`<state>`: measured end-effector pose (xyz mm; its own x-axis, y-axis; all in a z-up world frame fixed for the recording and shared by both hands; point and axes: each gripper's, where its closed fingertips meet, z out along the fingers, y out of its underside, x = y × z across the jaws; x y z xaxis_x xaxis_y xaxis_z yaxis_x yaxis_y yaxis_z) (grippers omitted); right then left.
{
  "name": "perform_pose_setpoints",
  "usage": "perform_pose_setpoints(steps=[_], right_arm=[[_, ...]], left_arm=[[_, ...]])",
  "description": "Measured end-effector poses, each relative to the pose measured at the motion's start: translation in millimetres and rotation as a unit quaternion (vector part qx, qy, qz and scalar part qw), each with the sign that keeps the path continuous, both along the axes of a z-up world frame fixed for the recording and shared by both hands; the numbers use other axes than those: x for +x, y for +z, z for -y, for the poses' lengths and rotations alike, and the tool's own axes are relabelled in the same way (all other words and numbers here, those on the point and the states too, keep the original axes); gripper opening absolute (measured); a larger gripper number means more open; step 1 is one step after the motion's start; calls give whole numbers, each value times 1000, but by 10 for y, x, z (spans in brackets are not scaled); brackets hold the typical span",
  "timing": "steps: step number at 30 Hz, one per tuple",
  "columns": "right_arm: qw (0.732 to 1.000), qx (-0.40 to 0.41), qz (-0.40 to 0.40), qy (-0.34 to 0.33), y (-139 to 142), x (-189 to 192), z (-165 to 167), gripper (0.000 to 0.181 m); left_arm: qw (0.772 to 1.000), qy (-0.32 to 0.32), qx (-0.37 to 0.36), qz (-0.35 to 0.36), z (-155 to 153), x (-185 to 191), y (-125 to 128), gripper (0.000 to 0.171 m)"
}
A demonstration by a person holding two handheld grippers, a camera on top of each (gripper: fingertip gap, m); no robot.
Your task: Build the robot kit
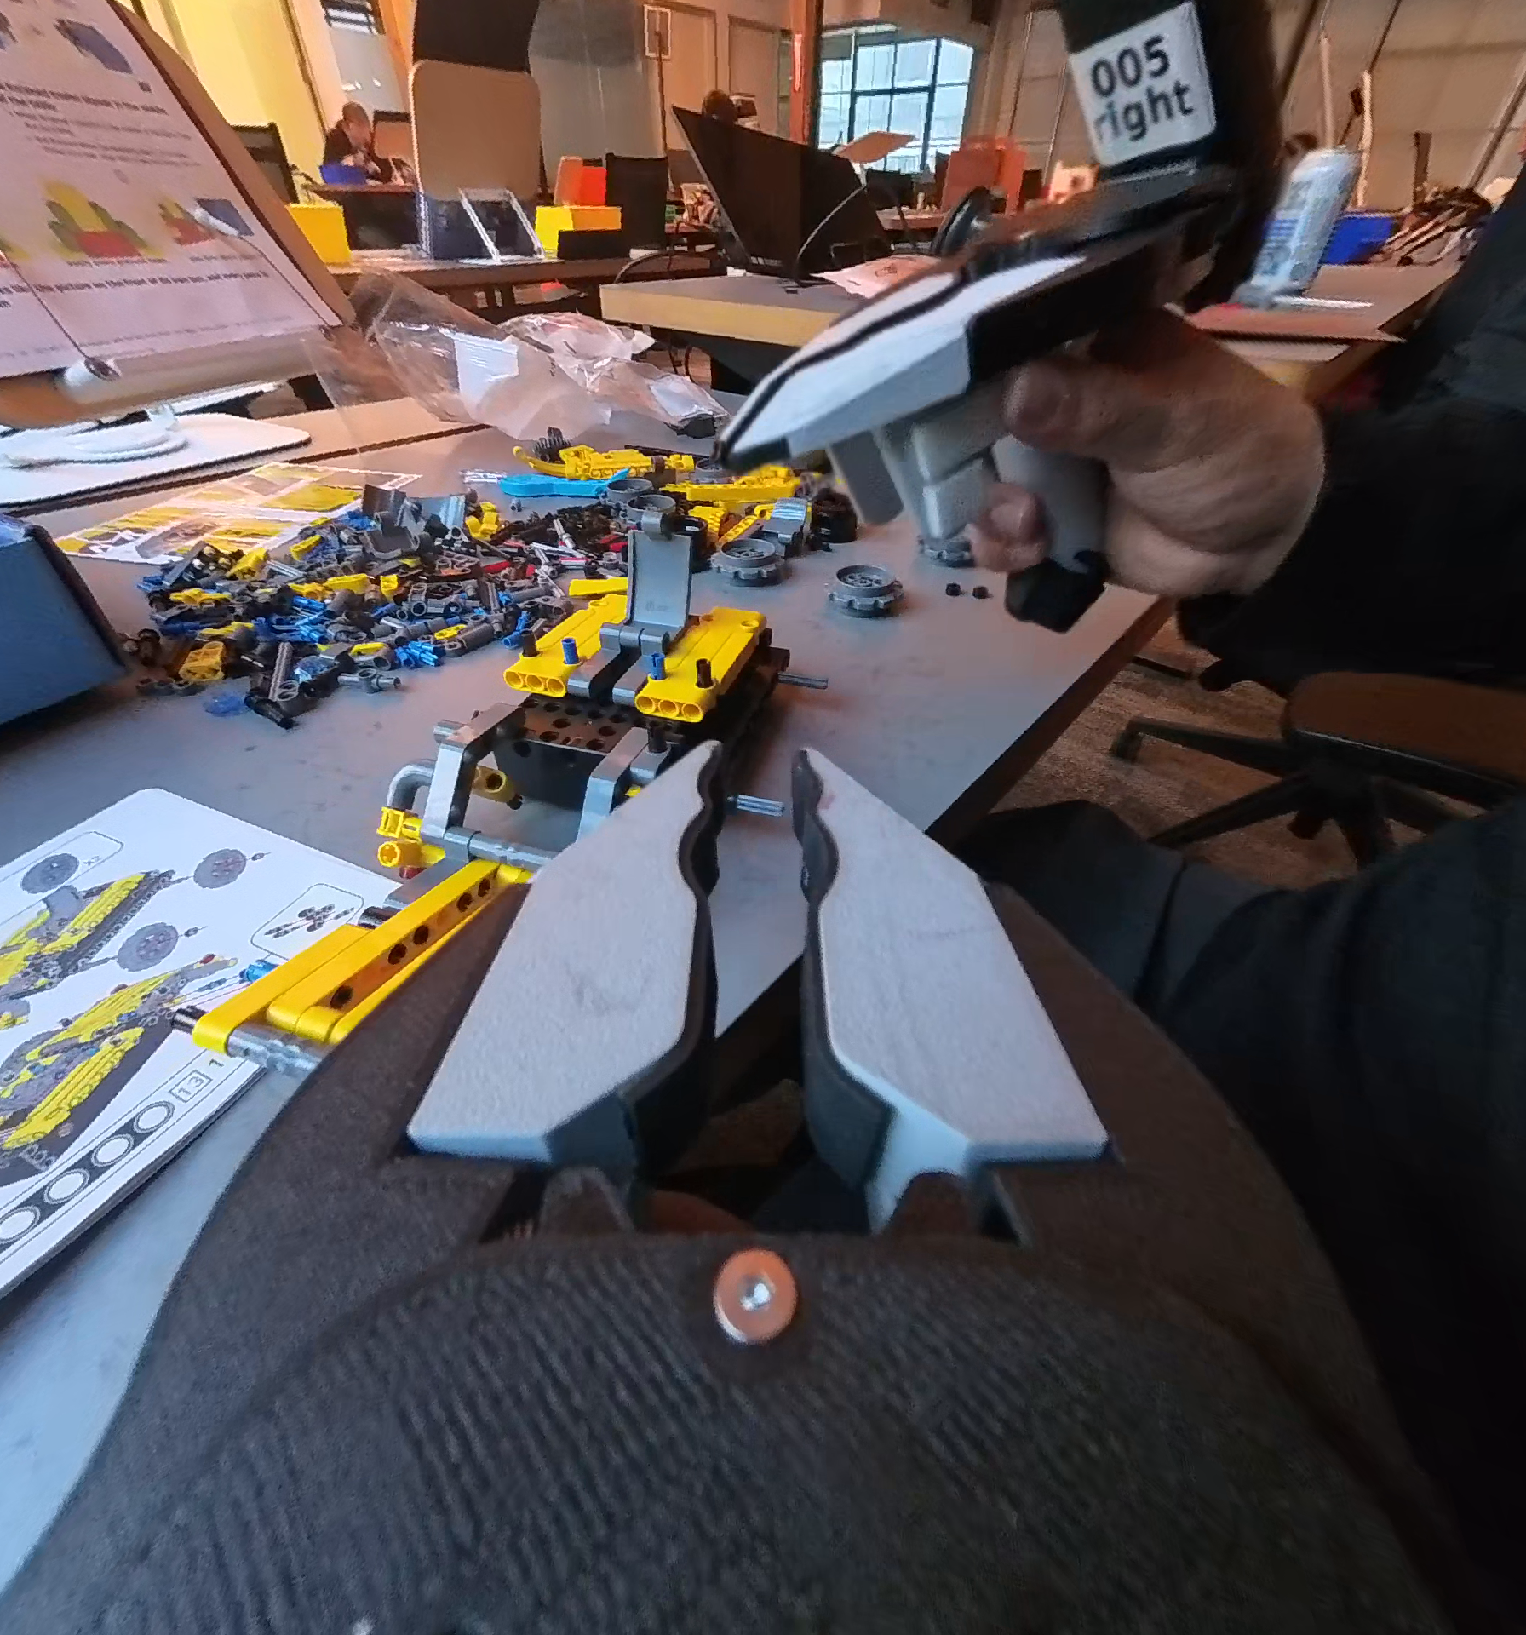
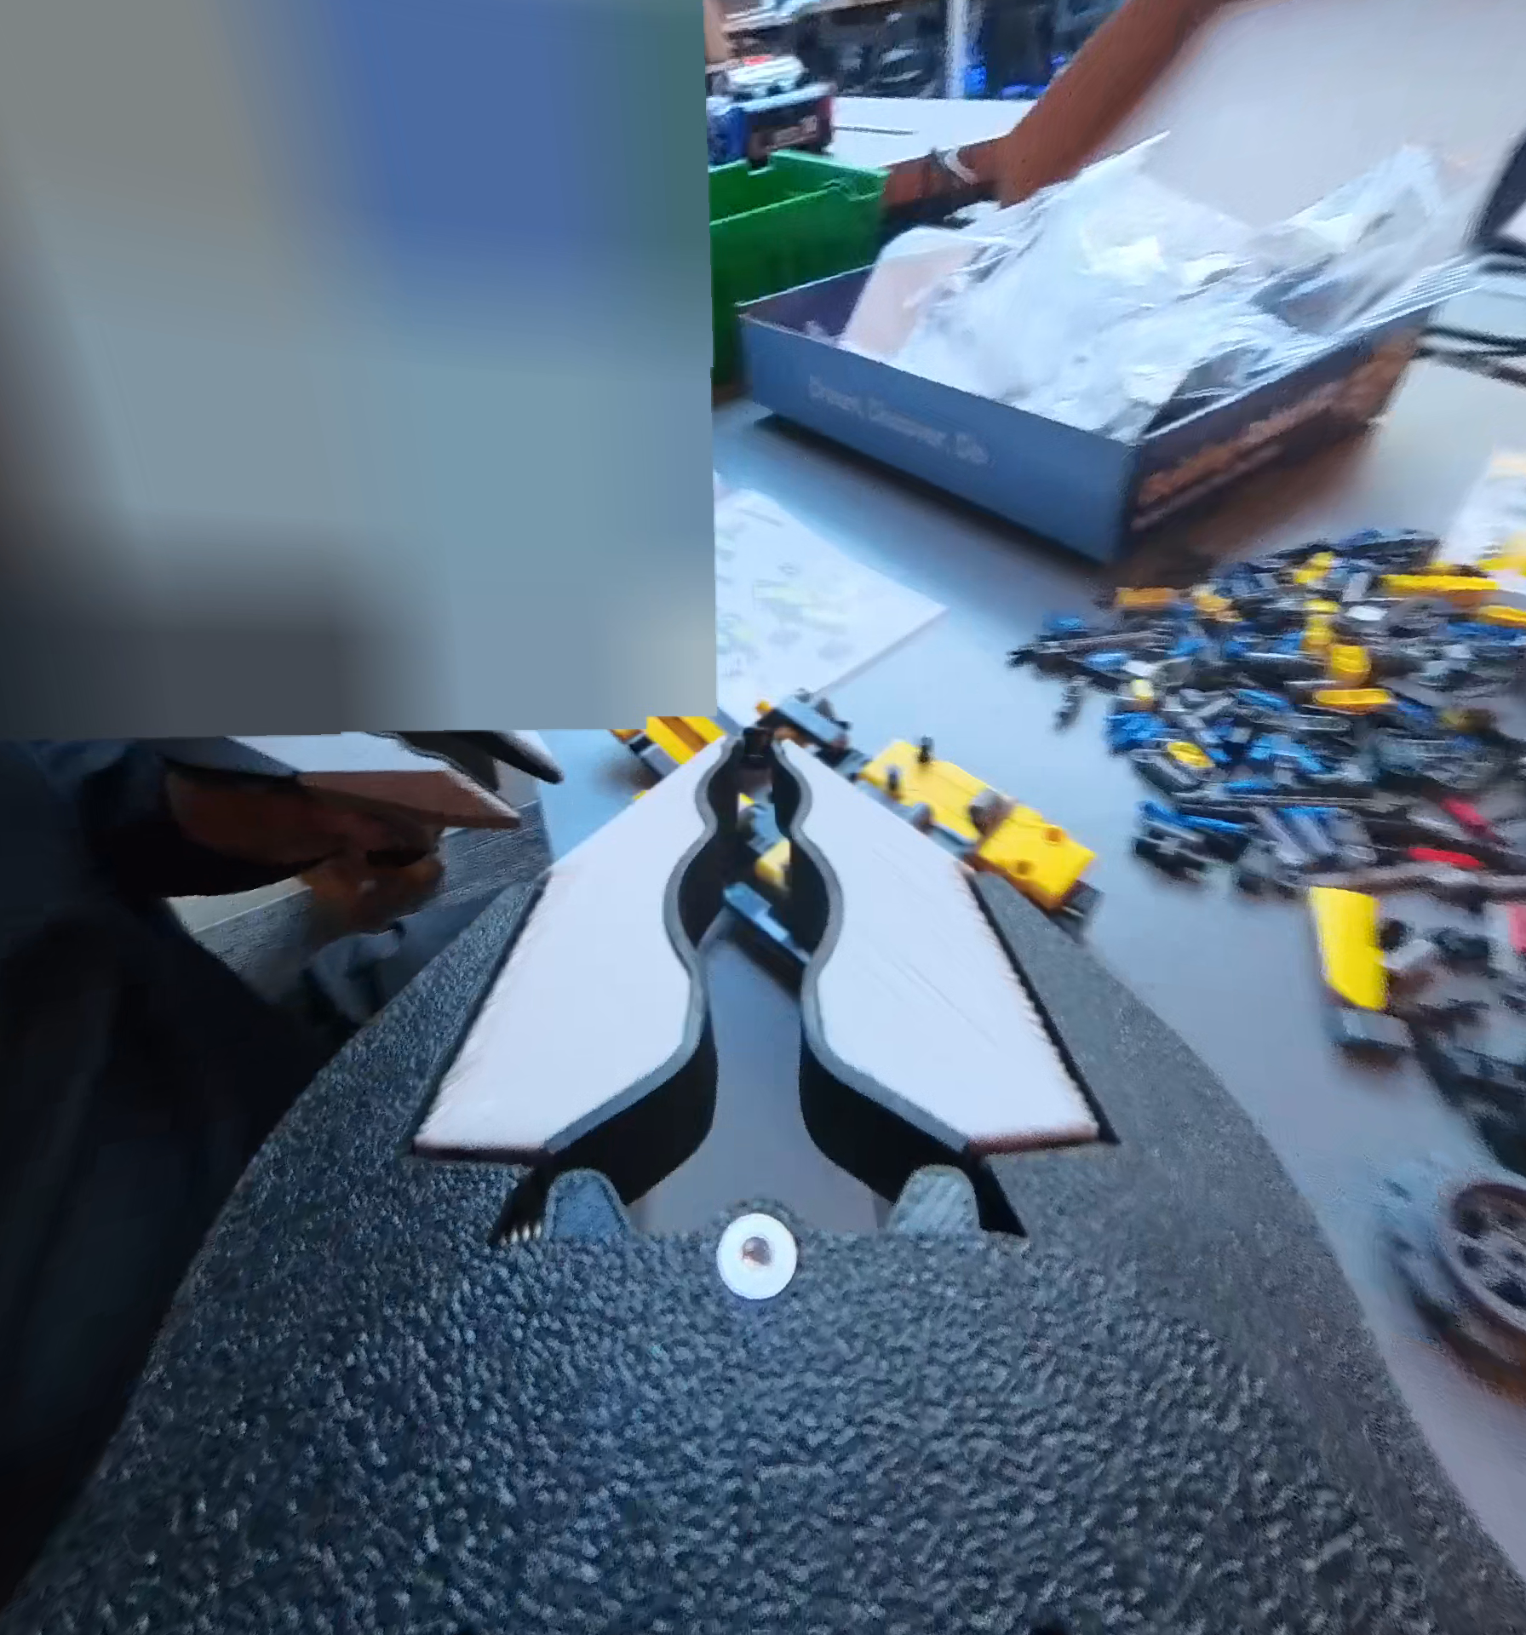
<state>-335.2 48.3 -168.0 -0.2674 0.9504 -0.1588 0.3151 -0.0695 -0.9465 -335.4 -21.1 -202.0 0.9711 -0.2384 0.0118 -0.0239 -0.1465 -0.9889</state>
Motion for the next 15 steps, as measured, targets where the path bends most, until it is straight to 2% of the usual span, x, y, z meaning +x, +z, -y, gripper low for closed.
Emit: perform_pose_setpoints(steps=[3,6,10,15], right_arm=[[999,-23,12,28,-142,-13,214,6],[998,-47,30,20,-280,66,228,6],[998,-20,64,-16,-397,228,-24,6],[998,-11,34,-51,-195,154,-279,6]], left_arm=[[1000,4,-1,7,-6,-29,-1,10],[1000,3,-3,16,-13,-46,-9,10],[999,-3,-8,33,-21,-48,-21,10],[999,-6,-9,44,-27,-50,-21,10]])
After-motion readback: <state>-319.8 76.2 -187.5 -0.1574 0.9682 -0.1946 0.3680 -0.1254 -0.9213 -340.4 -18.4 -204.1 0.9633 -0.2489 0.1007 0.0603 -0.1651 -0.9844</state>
